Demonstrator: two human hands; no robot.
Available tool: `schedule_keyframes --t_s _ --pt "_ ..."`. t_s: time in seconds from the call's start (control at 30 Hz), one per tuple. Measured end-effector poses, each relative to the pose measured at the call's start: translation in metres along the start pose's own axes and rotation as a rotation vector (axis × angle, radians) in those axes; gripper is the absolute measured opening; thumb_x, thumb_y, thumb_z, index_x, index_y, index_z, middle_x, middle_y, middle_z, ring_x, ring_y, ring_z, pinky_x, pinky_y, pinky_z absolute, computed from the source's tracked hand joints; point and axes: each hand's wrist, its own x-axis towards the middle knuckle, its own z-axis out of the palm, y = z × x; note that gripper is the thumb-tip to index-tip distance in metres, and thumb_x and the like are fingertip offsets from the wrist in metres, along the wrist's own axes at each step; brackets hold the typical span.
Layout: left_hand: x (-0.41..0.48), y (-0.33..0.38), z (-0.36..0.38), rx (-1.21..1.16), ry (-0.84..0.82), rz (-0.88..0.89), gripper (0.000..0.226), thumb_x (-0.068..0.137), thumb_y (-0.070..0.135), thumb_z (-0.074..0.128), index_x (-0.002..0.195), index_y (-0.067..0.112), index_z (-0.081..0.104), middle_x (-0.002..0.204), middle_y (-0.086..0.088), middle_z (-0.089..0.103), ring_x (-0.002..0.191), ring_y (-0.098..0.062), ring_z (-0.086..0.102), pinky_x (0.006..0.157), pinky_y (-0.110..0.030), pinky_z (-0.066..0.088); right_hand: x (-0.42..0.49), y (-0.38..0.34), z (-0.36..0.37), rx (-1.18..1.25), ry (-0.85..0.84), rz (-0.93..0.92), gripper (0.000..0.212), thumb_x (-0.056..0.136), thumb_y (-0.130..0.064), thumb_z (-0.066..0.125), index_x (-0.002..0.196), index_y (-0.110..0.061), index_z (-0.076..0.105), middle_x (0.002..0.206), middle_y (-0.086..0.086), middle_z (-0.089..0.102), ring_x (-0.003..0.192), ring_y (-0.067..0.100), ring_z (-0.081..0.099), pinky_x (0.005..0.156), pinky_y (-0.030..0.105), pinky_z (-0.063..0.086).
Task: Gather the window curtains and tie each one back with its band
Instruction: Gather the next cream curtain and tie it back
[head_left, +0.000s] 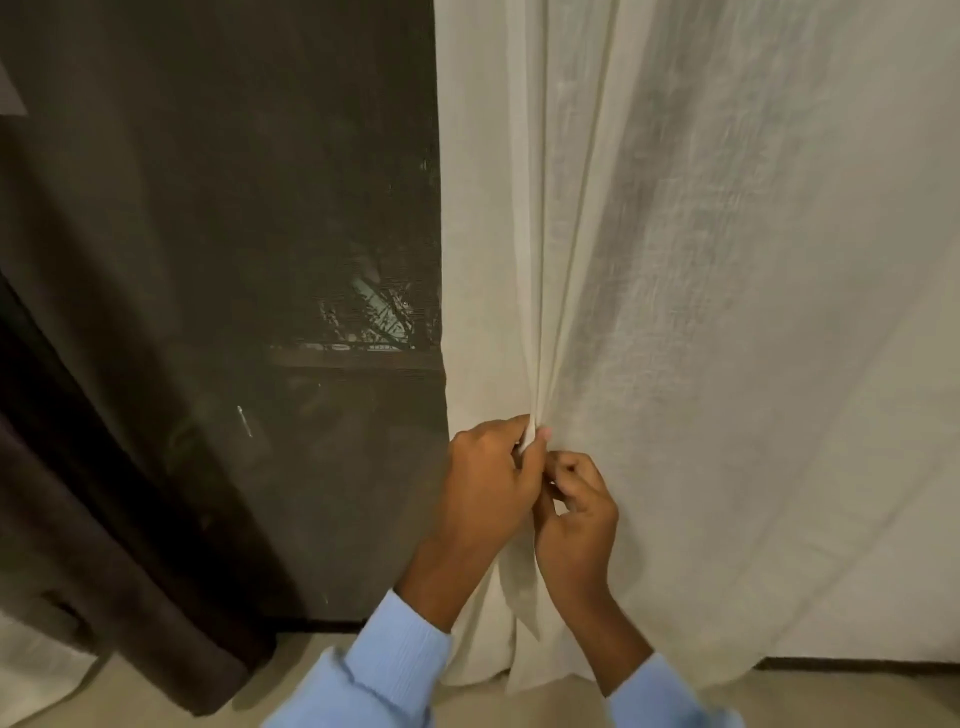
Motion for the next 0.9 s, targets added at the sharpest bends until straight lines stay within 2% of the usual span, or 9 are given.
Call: schedule_keyframes --t_s 0.13,0.23,0.3,0.37,0.47,0.57,0.67,0.77,0.9 --pt "0.002 -0.011 0.002 0.013 -0.016 -0.030 0.030 0.089 0.016 0.064 0.063 0.017 0.050 0.054 0.009 0.043 0.047 -0.005 0.039 0.051 -0.016 0.033 0.000 -0.002 0.002 -0.037 -0.034 -0.018 0.021 0.086 0.006 0.068 0.101 -0.008 0.074 0.094 -0.008 0.064 0.086 0.007 0.062 0.075 0.012 0.049" --pt "0.003 -0.022 0.005 0.011 0.004 -0.036 0.029 0.088 0.013 0.063 0.062 0.010 0.052 0.054 0.004 0.048 0.049 -0.009 0.041 0.049 -0.023 0.037 0.003 0.001 -0.002 -0.061 -0.072 -0.049 0.024 0.086 0.003 0.066 0.103 -0.013 0.075 0.092 -0.010 0.066 0.085 0.005 0.063 0.073 0.010 0.048" --pt "0.005 -0.028 0.007 0.021 0.017 -0.035 0.029 0.088 0.010 0.064 0.061 0.009 0.051 0.054 0.003 0.048 0.048 -0.009 0.041 0.049 -0.021 0.035 0.003 0.003 -0.009 -0.091 -0.073 -0.042 0.025 0.088 -0.003 0.069 0.103 -0.021 0.075 0.092 -0.012 0.068 0.084 0.008 0.064 0.072 0.012 0.048" --pt "0.007 -0.030 0.009 0.021 0.020 -0.031 0.033 0.087 0.009 0.065 0.060 0.014 0.047 0.052 0.009 0.041 0.044 -0.004 0.036 0.050 -0.009 0.030 0.003 0.005 -0.022 -0.143 0.039 -0.015 0.026 0.087 -0.009 0.073 0.102 -0.031 0.075 0.095 -0.015 0.068 0.083 0.011 0.065 0.071 0.015 0.047" --pt "0.008 -0.030 0.011 0.025 0.028 0.006 0.038 0.085 0.008 0.067 0.058 0.017 0.041 0.050 0.012 0.034 0.041 -0.002 0.031 0.048 -0.008 0.028 0.012 0.008 -0.048 -0.247 0.300 0.039 0.036 0.083 -0.013 0.078 0.109 -0.036 0.068 0.109 -0.012 0.058 0.094 0.012 0.060 0.078 0.022 0.048" --pt "0.008 -0.029 0.015 0.010 0.045 0.004 0.041 0.084 0.009 0.068 0.056 0.016 0.039 0.048 0.011 0.033 0.041 -0.005 0.028 0.045 -0.011 0.025 0.029 0.018 -0.075 -0.427 0.450 0.144 0.067 0.074 -0.022 0.087 0.132 -0.020 0.053 0.135 0.001 0.045 0.124 0.020 0.047 0.102 0.039 0.043" --pt "0.005 -0.023 0.018 -0.004 0.059 -0.011 0.042 0.084 0.011 0.068 0.056 0.019 0.038 0.047 0.013 0.030 0.040 -0.006 0.027 0.044 -0.013 0.024 0.046 0.029 -0.093 -0.483 0.453 0.312 0.101 0.068 -0.036 0.089 0.149 -0.017 0.031 0.156 0.004 0.025 0.143 0.025 0.027 0.111 0.054 0.029" --pt "0.002 -0.017 0.023 0.002 0.078 -0.027 0.040 0.084 0.011 0.068 0.057 0.019 0.040 0.047 0.012 0.032 0.041 -0.007 0.029 0.044 -0.013 0.025 0.061 0.042 -0.109 -0.453 0.366 0.402 0.120 0.065 -0.044 0.089 0.155 -0.018 0.015 0.162 0.002 0.016 0.148 0.025 0.021 0.117 0.053 0.024" --pt "-0.001 -0.011 0.027 0.018 0.104 -0.050 0.040 0.085 0.010 0.068 0.057 0.017 0.040 0.048 0.009 0.034 0.042 -0.008 0.029 0.045 -0.013 0.025 0.075 0.050 -0.119 -0.337 0.226 0.443 0.134 0.058 -0.054 0.089 0.156 -0.029 0.001 0.163 -0.003 0.022 0.147 0.014 0.027 0.119 0.042 0.027"
